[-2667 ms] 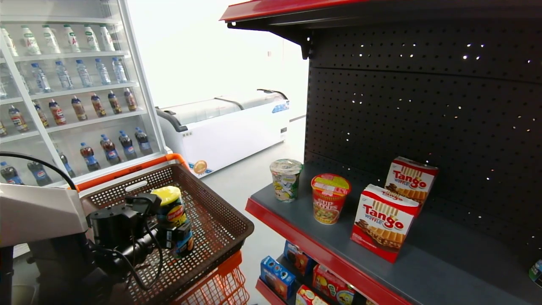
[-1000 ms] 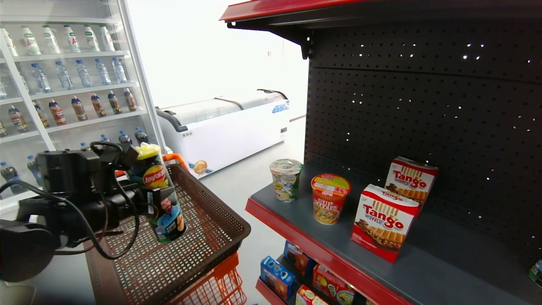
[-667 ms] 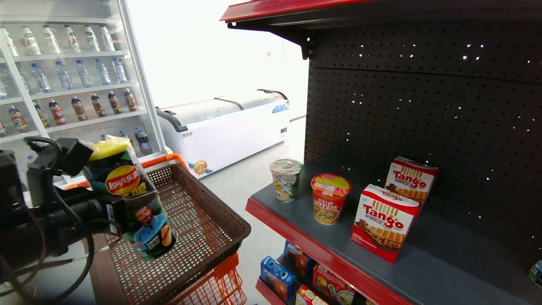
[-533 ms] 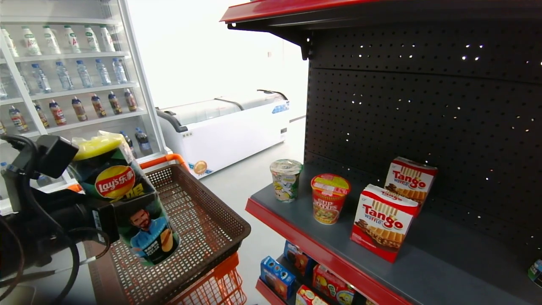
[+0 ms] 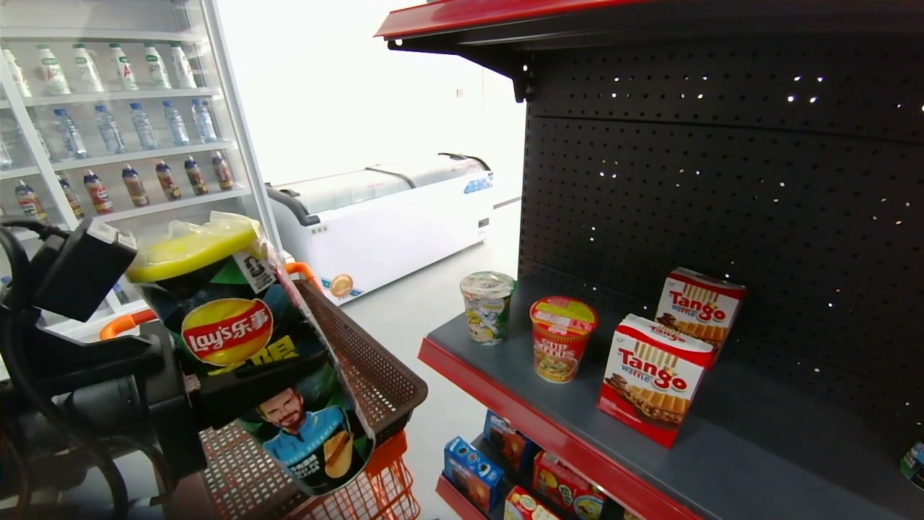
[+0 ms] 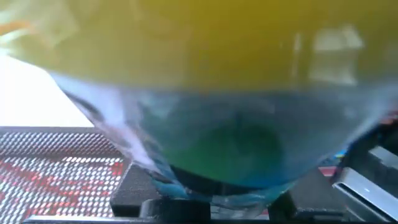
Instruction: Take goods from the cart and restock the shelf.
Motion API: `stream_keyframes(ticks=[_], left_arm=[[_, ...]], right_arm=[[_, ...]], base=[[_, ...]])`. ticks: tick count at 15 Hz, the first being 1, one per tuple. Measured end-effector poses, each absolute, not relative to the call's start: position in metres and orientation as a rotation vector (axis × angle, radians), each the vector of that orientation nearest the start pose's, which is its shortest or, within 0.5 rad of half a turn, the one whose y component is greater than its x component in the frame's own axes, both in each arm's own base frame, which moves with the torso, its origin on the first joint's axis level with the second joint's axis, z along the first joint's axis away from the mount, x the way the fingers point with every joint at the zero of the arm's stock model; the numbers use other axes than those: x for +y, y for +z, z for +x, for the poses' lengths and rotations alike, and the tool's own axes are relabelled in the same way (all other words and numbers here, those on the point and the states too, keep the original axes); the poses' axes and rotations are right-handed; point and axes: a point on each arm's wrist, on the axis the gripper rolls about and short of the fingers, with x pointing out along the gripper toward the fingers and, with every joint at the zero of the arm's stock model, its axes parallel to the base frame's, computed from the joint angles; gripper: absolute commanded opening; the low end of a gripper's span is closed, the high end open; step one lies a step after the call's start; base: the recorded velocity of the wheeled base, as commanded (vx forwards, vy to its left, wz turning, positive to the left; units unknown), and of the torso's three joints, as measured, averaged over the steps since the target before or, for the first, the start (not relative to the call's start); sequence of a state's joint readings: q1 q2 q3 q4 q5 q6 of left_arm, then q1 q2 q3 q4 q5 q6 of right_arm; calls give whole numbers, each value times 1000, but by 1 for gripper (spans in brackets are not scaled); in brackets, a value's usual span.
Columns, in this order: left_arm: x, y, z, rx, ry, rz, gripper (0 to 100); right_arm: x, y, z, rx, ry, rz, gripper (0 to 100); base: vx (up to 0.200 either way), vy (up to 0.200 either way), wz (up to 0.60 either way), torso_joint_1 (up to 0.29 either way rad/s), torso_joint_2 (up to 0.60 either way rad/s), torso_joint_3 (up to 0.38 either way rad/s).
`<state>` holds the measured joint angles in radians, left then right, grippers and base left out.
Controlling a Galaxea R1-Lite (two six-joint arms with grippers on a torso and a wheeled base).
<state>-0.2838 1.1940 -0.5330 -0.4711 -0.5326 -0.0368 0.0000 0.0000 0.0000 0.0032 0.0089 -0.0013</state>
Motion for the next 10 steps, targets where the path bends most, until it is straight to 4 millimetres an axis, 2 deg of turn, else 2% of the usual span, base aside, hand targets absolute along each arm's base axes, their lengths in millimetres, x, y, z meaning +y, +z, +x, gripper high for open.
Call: stream_keyframes(ticks=[4, 10], left_arm=[[-68, 219, 168, 189, -948, -64, 0], [-88, 213, 173, 228, -1110, -64, 0]], right_arm=[[0, 75, -23, 3, 8, -1, 100], [0, 75, -23, 3, 9, -1, 100]], base=[[0, 0, 0, 0, 0, 0], [0, 0, 0, 0, 0, 0]])
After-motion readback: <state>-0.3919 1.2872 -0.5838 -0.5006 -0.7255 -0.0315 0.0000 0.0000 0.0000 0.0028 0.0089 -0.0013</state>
